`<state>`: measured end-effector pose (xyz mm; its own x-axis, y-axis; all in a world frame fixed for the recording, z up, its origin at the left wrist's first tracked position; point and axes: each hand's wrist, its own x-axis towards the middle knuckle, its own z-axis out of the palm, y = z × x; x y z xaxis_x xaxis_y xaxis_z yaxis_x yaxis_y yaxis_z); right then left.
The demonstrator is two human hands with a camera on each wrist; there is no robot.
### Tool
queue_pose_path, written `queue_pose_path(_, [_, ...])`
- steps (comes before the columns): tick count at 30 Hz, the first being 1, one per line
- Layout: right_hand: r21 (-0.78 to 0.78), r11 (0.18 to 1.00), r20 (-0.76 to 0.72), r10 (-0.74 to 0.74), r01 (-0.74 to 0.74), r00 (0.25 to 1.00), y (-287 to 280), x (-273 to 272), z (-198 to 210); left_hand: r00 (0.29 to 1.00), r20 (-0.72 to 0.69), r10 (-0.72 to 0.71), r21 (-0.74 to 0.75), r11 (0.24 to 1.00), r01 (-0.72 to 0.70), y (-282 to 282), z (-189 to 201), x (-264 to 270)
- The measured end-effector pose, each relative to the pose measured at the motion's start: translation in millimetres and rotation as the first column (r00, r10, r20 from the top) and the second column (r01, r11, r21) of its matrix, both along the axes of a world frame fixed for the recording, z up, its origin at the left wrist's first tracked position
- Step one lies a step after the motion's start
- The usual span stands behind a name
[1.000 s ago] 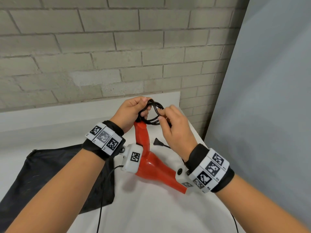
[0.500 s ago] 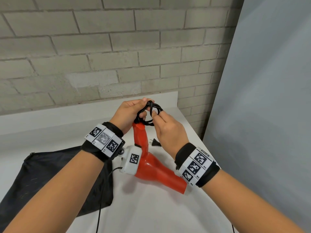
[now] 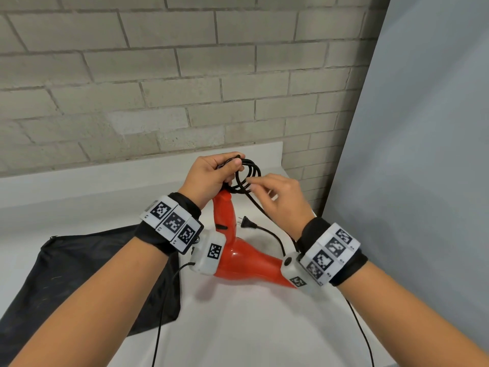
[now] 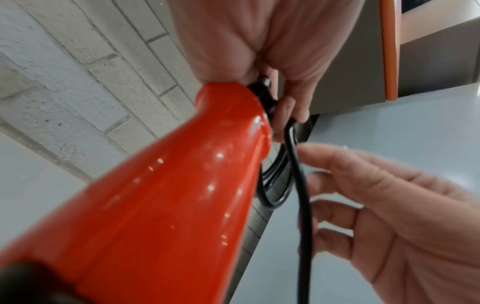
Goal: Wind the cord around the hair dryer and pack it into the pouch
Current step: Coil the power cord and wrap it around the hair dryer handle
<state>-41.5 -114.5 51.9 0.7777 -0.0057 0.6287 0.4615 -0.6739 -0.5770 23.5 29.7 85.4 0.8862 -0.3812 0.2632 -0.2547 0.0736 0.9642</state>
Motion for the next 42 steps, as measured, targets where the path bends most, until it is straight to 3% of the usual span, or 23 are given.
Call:
queue_pose_path(2, [0.053,0.995,-0.076,-0.081,0.085,0.994,-15.4,3.1,0.9,1.000,0.001,0.004,0.000,1.000,-0.004,1.1,-0.9,1.7])
queue_pose_path(5, [-0.090,0.981,-0.429,-0.192,0.170,0.882,-42.6,16.2,-12.1,1.000,-0.002,-0.005,0.004,1.000,0.005,1.0,-1.2,2.7])
queue_pose_path(7, [-0.271,0.959,-0.664,-0.247,0.081,0.706,-57.6,27.1,-30.4,1.000,0.001,-0.023,0.013,1.000,0.023,0.1,-1.2,1.9])
queue_pose_path(9, [-0.403,0.913,-0.765,-0.300,-0.060,0.569,-64.5,33.8,-47.6,0.999,-0.001,-0.036,0.013,0.999,0.036,-0.7,-1.5,1.9])
queue_pose_path(11, [-0.449,0.878,-0.803,-0.315,-0.166,0.506,-64.3,38.1,-62.5,0.999,-0.007,-0.038,0.017,0.999,0.038,-0.6,-1.6,2.0])
queue_pose_path(15, [-0.494,0.795,-0.834,-0.317,-0.353,0.452,-59.5,46.7,-85.0,0.999,-0.002,-0.042,0.029,0.999,0.042,-0.4,-0.6,0.4])
queue_pose_path(18, [-0.522,0.760,-0.821,-0.324,-0.387,0.470,-54.3,50.7,-90.2,0.999,-0.009,-0.047,0.030,0.998,0.047,0.5,-0.1,-0.1])
queue_pose_path(22, [-0.586,0.743,-0.772,-0.391,-0.323,0.500,-48.3,58.4,-92.0,0.999,-0.012,-0.053,0.038,0.998,0.053,0.3,-0.3,0.2])
queue_pose_path(30, [-0.536,0.839,-0.741,-0.415,-0.092,0.527,-56.6,49.1,-93.7,0.998,-0.004,-0.058,0.054,0.997,0.058,1.5,1.3,-0.4])
queue_pose_path(34, [-0.240,0.957,-0.698,-0.287,0.163,0.656,-66.1,44.4,-65.2,0.999,-0.009,-0.042,0.048,0.998,0.043,0.7,-0.3,1.8])
queue_pose_path(39, [0.024,0.957,-0.427,-0.253,0.291,0.868,-64.7,25.4,-15.3,1.000,-0.009,-0.024,0.044,0.999,0.024,-2.1,-1.1,5.1])
queue_pose_path(42, [0.198,0.928,-0.210,-0.274,0.316,0.938,-57.4,10.6,0.3,1.000,-0.011,0.023,0.046,0.999,-0.022,-3.5,-2.4,8.1])
